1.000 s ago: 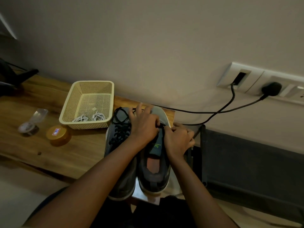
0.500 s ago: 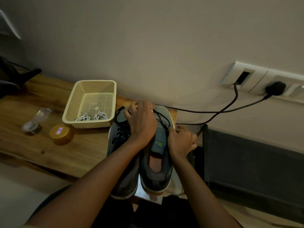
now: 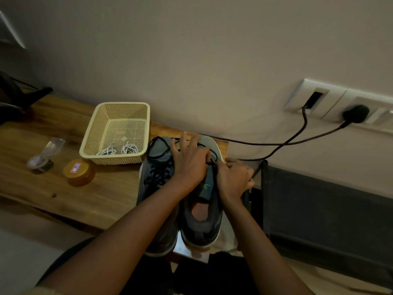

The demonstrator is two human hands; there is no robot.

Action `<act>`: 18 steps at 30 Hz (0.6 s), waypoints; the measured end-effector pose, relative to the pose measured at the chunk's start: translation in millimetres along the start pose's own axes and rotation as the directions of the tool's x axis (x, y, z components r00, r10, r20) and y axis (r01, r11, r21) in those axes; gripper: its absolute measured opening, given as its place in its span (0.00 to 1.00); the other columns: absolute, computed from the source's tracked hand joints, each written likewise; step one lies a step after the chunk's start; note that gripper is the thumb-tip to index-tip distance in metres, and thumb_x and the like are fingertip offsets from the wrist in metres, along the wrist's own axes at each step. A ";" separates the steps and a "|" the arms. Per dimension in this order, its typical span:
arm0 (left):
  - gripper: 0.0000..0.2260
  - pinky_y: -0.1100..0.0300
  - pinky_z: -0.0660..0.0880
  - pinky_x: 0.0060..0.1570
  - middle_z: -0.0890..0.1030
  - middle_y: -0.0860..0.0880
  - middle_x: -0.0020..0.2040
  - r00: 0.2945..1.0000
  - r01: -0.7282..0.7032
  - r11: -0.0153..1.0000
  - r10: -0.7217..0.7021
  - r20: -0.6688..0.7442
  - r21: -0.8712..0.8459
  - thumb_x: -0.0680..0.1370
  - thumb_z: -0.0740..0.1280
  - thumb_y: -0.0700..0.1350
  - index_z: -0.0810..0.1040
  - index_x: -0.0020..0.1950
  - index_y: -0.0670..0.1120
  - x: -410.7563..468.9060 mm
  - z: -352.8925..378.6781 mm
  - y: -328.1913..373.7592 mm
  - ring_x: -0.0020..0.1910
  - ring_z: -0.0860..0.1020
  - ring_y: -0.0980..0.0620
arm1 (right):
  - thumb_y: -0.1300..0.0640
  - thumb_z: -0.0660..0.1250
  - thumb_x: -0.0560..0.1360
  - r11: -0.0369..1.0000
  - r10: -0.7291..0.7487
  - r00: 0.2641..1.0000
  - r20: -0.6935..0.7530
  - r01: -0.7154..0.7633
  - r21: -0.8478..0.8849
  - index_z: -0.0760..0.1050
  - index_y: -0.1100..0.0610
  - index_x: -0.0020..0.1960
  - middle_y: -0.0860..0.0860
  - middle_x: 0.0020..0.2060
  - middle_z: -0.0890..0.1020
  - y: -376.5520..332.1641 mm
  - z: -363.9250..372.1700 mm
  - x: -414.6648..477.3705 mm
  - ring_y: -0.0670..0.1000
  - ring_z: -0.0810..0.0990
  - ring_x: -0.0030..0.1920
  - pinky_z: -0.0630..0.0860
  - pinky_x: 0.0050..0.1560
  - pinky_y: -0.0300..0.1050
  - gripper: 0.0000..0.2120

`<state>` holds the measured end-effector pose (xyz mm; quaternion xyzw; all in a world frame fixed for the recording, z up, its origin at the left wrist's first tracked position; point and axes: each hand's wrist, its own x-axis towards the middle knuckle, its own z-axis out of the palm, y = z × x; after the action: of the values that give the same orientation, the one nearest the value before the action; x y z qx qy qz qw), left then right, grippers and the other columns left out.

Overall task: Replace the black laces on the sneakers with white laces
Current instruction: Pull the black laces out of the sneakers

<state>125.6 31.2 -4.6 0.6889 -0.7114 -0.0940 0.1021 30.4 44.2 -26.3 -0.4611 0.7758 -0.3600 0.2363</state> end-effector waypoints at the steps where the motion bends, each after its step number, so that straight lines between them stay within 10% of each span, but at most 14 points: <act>1: 0.05 0.42 0.44 0.71 0.59 0.48 0.75 1.000 0.019 1.000 -0.019 0.006 -0.002 0.78 0.64 0.47 0.78 0.52 0.53 0.5 0.8 0.0 0.75 0.47 0.42 | 0.53 0.66 0.74 1.000 -0.004 1.000 0.000 0.004 -0.007 0.82 0.59 0.47 0.46 0.60 0.77 0.0 0.2 0.2 0.52 0.63 0.66 0.54 0.66 0.51 0.10; 18: 0.04 0.55 0.55 0.61 0.80 0.54 0.42 0.823 -0.018 0.755 -0.361 -0.439 -0.655 0.81 0.54 0.41 0.64 0.48 0.49 3.1 12.6 7.0 0.45 0.74 0.53 | 0.53 0.65 0.74 0.999 0.030 0.999 -0.013 -0.029 0.013 0.82 0.59 0.46 0.47 0.59 0.78 5.5 8.0 0.5 0.52 0.64 0.63 0.55 0.63 0.50 0.11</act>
<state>115.4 28.2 -14.7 0.6761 -0.5090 -0.1389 0.5143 32.7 42.8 -35.6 -0.4457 0.7817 -0.3646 0.2395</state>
